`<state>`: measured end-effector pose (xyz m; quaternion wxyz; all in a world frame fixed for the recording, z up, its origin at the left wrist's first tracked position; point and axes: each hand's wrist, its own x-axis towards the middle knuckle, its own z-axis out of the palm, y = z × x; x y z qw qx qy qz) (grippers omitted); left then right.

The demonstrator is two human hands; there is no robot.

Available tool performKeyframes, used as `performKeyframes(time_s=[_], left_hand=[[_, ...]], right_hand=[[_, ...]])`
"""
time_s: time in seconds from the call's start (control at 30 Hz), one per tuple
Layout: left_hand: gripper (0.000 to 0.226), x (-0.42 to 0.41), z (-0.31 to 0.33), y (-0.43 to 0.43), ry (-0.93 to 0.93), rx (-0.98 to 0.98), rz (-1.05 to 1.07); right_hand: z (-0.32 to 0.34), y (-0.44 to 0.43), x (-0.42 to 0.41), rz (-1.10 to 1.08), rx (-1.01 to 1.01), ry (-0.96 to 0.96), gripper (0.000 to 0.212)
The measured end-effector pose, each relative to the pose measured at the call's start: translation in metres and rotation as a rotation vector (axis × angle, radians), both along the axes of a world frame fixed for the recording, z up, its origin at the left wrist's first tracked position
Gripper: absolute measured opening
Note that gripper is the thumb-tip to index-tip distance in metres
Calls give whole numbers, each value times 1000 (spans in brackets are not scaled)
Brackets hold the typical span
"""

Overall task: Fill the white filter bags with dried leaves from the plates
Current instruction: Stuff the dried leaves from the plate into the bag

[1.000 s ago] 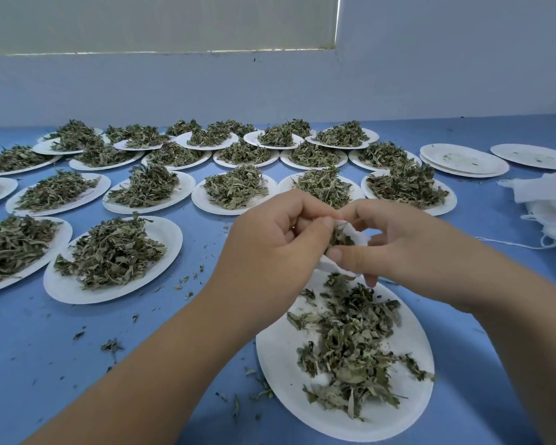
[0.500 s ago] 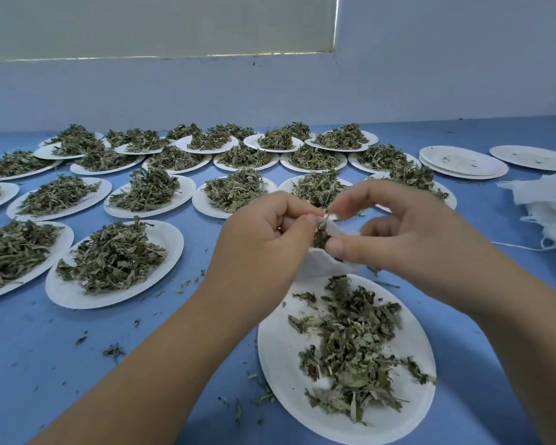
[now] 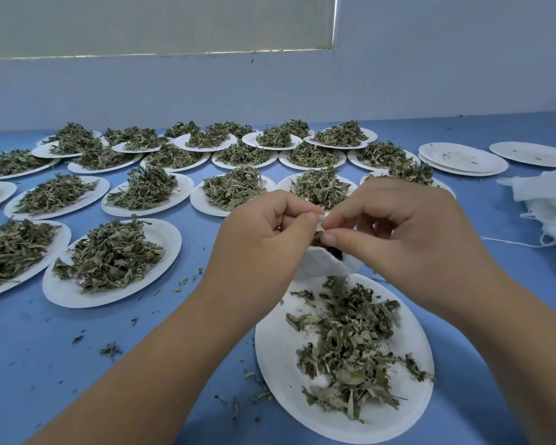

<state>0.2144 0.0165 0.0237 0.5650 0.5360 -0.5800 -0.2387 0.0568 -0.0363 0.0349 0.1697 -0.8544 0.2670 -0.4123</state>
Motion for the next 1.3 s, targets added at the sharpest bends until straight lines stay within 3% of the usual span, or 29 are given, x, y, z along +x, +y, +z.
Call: performKeyframes(time_s=[0.13, 0.43, 0.57, 0.97, 1.17, 1.3], left_hand=[[22, -1, 0, 1, -24, 1, 15], [18, -7, -3, 5, -87, -21, -21], [17, -9, -4, 6, -113, -54, -47], [20, -9, -5, 6, -184, -79, -80], [20, 2, -3, 2, -245, -123, -11], [16, 12, -3, -3, -260, -155, 77]], right_hand=[[-1, 4, 3, -46, 14, -4, 18], [-7, 1, 9, -120, 259, -106, 20], [-6, -4, 9, -46, 401, -143, 17], [-19, -11, 19, -176, 498, -62, 21], [-14, -12, 14, -41, 553, -58, 35], [-6, -17, 12, -22, 539, 82, 40]])
